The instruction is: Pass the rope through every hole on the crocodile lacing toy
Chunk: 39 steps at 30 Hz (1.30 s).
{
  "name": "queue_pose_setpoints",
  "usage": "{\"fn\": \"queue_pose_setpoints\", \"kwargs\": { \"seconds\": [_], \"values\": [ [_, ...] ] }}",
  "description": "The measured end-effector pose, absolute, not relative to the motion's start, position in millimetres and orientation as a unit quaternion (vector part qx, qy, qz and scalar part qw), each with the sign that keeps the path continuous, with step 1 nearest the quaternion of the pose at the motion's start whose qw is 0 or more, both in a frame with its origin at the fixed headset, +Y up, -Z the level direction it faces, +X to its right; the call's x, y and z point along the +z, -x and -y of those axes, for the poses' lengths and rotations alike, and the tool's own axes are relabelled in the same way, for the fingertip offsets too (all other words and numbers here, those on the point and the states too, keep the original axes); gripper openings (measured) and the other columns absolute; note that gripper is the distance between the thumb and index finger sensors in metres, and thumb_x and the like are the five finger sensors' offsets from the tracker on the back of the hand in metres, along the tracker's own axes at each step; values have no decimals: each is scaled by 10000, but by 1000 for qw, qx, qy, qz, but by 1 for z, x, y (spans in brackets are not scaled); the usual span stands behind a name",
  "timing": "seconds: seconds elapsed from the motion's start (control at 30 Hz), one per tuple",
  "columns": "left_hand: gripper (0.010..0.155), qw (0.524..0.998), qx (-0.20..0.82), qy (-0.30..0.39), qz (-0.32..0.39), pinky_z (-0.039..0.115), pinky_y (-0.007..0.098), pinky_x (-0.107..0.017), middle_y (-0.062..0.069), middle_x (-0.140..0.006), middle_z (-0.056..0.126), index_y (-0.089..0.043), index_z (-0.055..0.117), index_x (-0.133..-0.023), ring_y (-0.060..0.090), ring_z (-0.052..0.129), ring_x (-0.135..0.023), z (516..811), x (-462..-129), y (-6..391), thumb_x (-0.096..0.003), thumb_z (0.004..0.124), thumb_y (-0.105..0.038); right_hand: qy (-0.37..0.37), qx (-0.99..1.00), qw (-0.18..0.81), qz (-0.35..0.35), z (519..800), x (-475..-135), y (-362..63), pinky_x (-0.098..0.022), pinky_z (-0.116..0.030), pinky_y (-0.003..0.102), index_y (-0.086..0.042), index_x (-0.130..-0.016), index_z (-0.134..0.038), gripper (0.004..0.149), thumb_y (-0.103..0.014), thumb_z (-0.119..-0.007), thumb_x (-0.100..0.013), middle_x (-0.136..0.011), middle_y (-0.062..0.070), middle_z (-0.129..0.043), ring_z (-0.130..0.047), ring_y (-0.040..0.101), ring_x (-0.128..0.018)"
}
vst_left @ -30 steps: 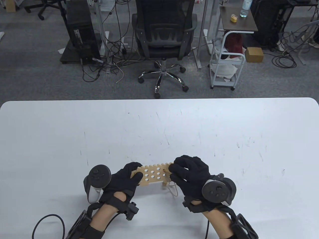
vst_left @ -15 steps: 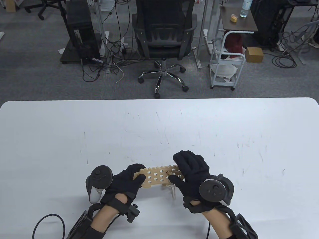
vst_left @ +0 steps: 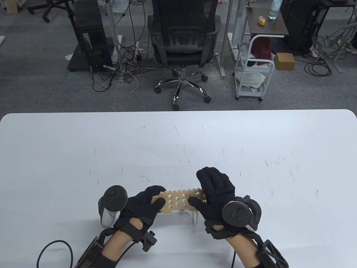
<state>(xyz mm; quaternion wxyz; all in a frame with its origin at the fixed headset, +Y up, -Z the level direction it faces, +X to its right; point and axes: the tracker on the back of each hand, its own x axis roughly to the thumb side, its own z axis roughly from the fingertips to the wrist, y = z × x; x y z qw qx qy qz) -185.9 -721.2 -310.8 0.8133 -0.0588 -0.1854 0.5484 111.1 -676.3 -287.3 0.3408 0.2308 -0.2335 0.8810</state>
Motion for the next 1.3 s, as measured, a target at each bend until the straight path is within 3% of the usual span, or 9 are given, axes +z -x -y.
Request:
{"fn": "queue_pose_setpoints", "kwargs": {
  "seconds": [0.57,1.3],
  "values": [
    [539,805,563,59,177,728,482,-631,-29,-752,922,-262,729,-895,221,978,-509,718,-311,187,-391,801,-437,-228,877,353,235,676,-288,-113,-681,-356,677,-141,-1053,-522,826,-428,-938,-400,-1105,150,-500,-440,454,-988],
    [537,794,587,37,154,735,474,-625,-33,-755,913,-267,718,-900,214,976,-515,714,-315,204,-398,793,-443,-86,823,519,216,689,-317,-170,-659,-456,668,-143,-991,-677,618,-371,-870,-450,-1031,154,-683,-629,453,-920]
  ]
}}
